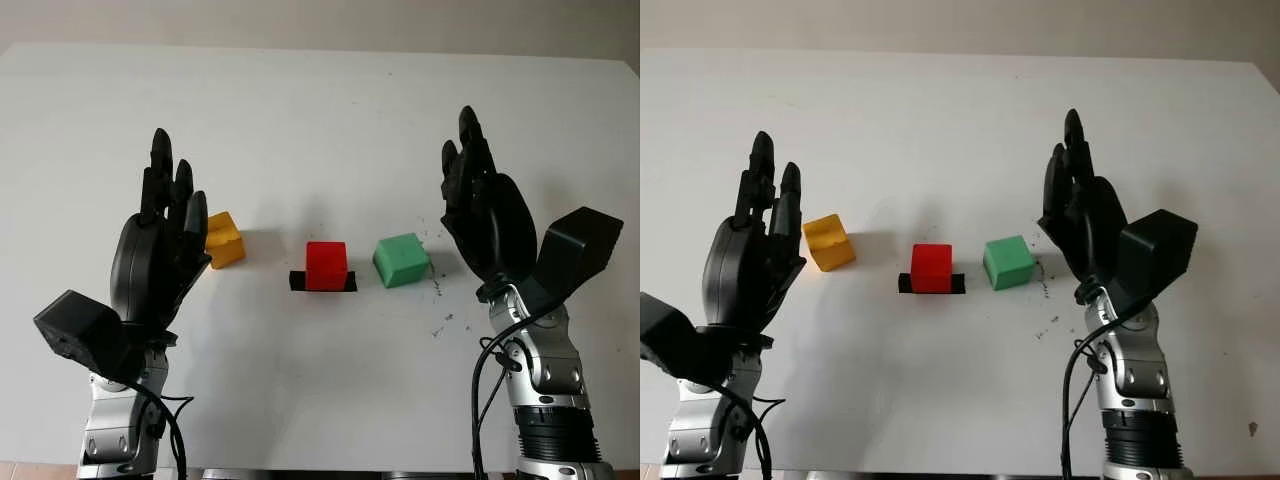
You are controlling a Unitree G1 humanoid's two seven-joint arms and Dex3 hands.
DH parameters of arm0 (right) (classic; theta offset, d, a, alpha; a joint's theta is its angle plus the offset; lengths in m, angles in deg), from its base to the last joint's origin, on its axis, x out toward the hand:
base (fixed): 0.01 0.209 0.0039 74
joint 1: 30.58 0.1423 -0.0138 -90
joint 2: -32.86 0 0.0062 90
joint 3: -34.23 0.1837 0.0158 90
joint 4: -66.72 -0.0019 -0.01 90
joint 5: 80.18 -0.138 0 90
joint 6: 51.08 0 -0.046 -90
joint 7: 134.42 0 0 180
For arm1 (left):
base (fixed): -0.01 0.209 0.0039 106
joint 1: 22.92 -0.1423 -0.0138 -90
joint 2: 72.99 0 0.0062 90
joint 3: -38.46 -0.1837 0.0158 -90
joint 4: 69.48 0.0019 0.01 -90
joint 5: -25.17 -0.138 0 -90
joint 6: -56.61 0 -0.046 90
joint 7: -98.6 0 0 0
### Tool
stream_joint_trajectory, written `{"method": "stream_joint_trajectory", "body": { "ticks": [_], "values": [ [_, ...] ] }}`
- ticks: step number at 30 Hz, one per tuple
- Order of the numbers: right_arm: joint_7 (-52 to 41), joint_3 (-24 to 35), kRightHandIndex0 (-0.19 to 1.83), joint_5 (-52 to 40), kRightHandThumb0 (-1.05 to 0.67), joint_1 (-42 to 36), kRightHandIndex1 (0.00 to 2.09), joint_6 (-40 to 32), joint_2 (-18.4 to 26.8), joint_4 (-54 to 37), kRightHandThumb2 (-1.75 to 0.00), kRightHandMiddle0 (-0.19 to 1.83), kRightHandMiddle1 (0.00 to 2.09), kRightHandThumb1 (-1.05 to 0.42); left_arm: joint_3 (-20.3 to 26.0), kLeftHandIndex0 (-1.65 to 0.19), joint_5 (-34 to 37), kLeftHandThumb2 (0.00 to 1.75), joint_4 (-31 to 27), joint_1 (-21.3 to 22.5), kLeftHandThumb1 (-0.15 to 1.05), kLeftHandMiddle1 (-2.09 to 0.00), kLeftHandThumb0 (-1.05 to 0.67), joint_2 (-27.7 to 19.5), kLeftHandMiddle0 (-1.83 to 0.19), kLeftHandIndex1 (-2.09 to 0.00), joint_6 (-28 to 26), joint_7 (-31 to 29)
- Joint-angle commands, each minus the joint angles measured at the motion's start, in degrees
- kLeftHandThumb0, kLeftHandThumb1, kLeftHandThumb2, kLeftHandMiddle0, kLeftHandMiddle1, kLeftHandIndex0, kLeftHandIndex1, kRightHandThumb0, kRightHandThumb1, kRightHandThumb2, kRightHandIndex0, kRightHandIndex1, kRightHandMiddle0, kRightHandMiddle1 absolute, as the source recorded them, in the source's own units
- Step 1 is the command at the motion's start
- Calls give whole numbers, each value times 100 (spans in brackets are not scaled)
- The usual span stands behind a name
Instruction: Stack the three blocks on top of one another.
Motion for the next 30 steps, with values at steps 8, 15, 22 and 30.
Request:
{"method": "stream_joint_trajectory", "body": {
  "ticks": [8,15,22,30],
  "values": [
    [144,98,-19,-45,-73,-162,0,-9,-73,-271,-73,-19,0,-105,-113,-15,-2628,13,-2057,354,105,-3,-87,-1186,5,-7,-2503,-1276],
    [160,83,-19,30,-72,-195,0,74,-52,-317,-73,-19,0,-105,-467,-18,-3676,13,-1740,820,105,-6,-100,-2003,4,-7,-2610,-1982],
    [239,62,-19,65,-72,-206,0,88,-121,-344,-73,-19,0,-105,-856,-20,-4040,16,-1445,1249,105,-6,-102,-2285,4,-7,-2625,-2718],
    [266,73,-19,94,-71,-221,0,159,-168,-322,-71,-19,0,-105,-1128,-19,-4130,12,-1186,1544,105,-6,-104,-2338,1,-6,-2566,-3116]
  ]
}}
